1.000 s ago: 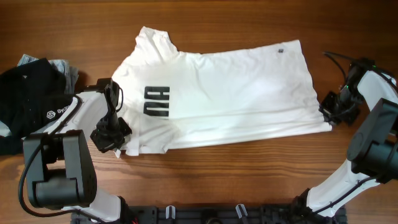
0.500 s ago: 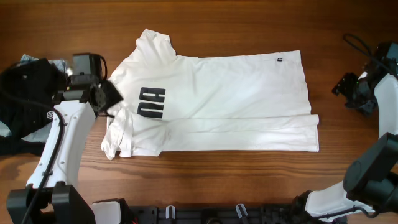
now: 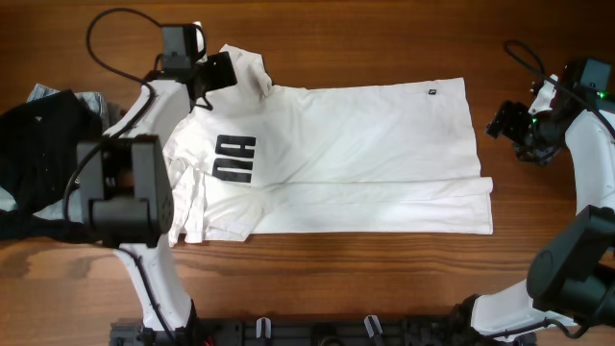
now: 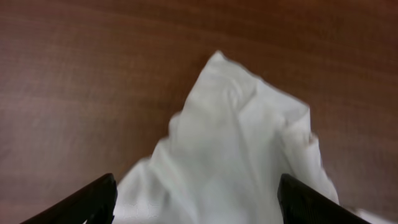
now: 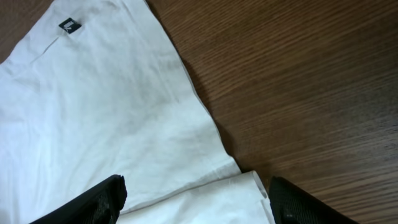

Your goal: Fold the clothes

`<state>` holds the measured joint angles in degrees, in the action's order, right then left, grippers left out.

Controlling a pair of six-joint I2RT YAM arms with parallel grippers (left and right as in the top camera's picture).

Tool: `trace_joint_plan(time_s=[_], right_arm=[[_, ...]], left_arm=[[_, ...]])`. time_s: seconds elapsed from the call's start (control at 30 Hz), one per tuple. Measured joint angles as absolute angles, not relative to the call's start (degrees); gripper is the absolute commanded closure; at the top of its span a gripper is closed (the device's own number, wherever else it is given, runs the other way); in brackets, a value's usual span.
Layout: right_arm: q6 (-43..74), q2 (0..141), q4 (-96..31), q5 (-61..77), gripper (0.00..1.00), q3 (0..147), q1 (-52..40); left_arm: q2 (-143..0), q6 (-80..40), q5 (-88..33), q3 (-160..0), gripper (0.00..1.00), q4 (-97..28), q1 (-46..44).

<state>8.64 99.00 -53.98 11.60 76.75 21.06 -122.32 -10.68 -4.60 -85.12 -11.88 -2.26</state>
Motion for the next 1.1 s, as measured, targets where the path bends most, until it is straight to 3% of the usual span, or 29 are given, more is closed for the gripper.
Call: trace_joint_plan(time_s=[0.1,0.13,0.2,0.27,0.47,0.63,0.97,1.1], right_arm=[[8.6,99.0,-53.3,11.6,0.21,76.8,20.4],[8.6,99.0,-52.9,11.6,0.21,76.8,19.8],[8.6,99.0,-51.9,11.6,0.22,76.8,18.6],[8.6,99.0,-50.4,11.6,0.22,76.8,17.2],[8.2,99.0,-40.1,11.7,0.29,76.8,13.9],[8.0,99.7,-29.2,11.7,0.31,76.7,12.5],[8.5,117.9,-12.8,11.8,0.3,76.8,12.2],[9.6,121.7,-8.9,11.8,0.36,76.8,10.9]], left_arm=[[-126.0,-10.5,-5.1,-86.0,0.32,-5.5,-3.0],[-126.7,-10.4,-5.1,-86.1,0.44,-3.9,-3.4],[-127.8,-10.1,-5.4,-86.5,0.83,-2.8,-4.3],[-128.7,-10.2,-5.5,-86.6,0.96,-3.5,-4.9],[-128.9,-9.9,-5.7,-86.6,0.96,-7.3,-5.1],[-120.6,-11.4,-5.5,-86.7,0.96,-15.1,-5.0],[-112.4,-16.5,-5.4,-87.3,0.96,-40.6,-5.0],[-112.4,-16.9,-5.4,-87.3,0.96,-46.9,-5.0]])
